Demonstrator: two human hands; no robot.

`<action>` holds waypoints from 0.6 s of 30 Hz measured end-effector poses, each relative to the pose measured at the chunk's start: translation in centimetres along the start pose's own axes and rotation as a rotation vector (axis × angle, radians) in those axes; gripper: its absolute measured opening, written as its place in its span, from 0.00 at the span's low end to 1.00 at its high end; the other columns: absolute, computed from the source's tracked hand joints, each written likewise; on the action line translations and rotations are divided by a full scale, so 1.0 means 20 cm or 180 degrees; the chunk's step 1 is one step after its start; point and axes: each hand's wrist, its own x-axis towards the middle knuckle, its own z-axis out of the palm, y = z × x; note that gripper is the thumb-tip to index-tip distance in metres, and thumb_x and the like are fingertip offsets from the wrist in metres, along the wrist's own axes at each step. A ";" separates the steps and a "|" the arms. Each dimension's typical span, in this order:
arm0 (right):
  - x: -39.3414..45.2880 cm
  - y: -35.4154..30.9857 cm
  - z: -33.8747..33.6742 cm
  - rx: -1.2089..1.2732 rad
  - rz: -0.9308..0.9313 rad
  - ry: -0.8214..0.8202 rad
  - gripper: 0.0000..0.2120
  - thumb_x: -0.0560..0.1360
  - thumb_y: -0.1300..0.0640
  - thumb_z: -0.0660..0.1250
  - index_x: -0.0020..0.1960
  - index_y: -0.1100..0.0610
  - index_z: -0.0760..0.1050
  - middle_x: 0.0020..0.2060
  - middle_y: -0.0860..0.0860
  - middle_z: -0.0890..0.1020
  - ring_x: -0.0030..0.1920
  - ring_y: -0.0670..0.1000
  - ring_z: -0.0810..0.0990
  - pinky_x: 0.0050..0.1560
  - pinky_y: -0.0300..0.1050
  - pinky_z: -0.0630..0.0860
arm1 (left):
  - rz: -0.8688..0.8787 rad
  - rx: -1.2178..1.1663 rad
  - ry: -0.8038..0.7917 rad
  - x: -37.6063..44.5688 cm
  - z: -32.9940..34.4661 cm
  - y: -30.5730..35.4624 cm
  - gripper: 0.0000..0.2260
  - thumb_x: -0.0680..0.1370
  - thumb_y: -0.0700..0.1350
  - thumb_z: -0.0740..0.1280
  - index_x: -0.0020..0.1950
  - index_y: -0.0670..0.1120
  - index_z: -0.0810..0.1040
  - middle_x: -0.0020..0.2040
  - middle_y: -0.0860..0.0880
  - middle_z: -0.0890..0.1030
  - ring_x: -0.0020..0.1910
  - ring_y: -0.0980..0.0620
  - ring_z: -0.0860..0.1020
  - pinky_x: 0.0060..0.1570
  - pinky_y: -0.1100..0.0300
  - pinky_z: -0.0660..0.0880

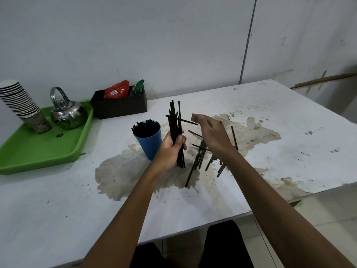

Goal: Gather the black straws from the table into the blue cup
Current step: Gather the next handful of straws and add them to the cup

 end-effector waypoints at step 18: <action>0.03 0.08 0.03 -0.0359 -0.0174 -0.0042 0.08 0.80 0.54 0.64 0.55 0.53 0.82 0.44 0.44 0.85 0.51 0.45 0.84 0.59 0.46 0.78 | -0.0097 0.0222 -0.0247 0.00 -0.01 -0.06 0.08 0.84 0.46 0.56 0.58 0.57 0.71 0.42 0.55 0.75 0.43 0.58 0.77 0.55 0.59 0.74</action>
